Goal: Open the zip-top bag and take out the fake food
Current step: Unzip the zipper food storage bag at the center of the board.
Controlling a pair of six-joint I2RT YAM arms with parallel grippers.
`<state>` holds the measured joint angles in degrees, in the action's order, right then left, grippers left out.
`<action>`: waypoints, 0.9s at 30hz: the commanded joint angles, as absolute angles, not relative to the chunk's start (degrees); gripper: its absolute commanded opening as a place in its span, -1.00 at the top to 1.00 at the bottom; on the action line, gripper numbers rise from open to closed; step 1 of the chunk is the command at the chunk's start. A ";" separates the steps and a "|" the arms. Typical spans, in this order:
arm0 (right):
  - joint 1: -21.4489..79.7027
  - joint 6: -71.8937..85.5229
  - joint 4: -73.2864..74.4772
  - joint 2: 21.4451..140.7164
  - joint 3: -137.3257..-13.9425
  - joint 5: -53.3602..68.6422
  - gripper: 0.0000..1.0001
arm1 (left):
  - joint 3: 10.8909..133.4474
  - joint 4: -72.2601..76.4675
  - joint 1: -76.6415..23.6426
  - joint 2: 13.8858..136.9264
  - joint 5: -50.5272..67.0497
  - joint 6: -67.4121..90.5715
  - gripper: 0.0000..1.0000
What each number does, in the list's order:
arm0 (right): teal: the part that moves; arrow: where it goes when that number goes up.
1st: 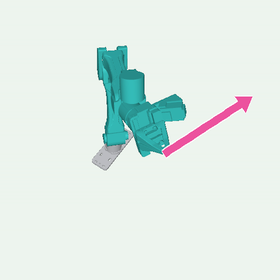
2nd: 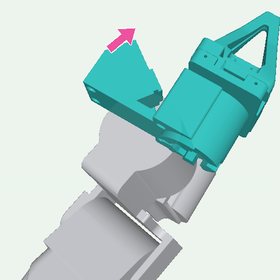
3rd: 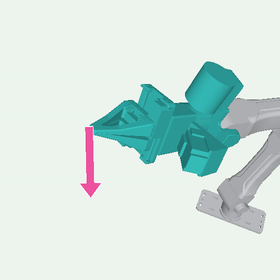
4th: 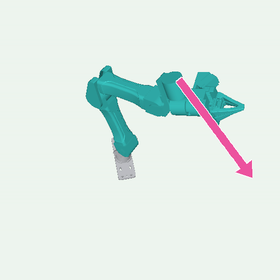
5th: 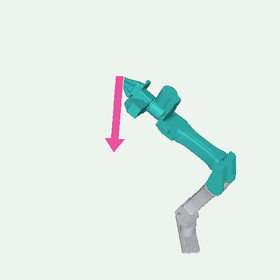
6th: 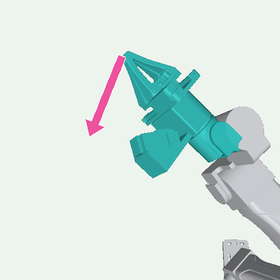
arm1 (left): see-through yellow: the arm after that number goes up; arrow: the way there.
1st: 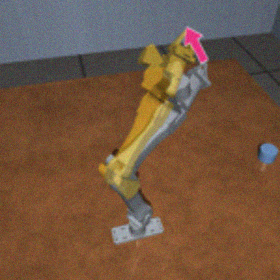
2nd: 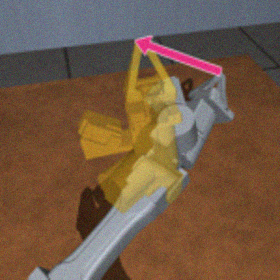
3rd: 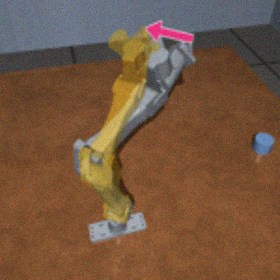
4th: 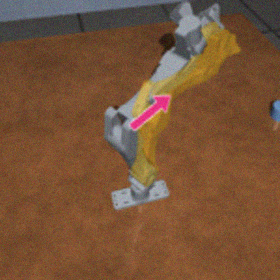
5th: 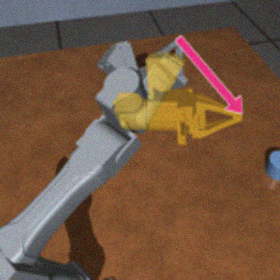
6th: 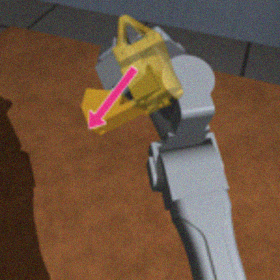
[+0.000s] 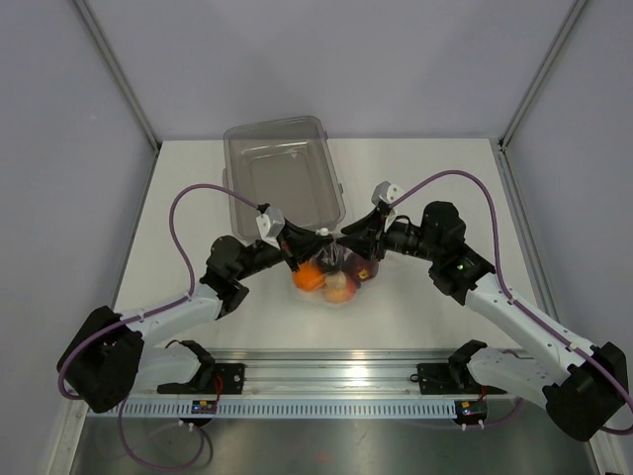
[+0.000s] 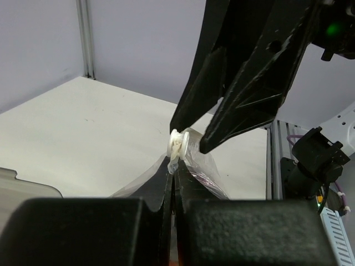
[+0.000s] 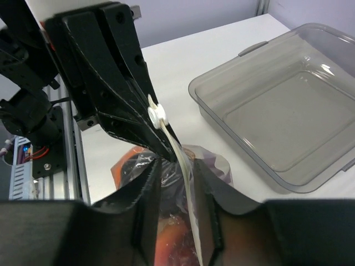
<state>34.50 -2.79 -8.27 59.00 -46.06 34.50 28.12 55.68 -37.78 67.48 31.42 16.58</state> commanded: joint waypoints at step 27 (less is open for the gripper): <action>34.63 -2.02 -15.64 60.38 -47.90 40.52 -0.13 | 36.48 58.27 -37.79 73.39 44.30 24.26 1.00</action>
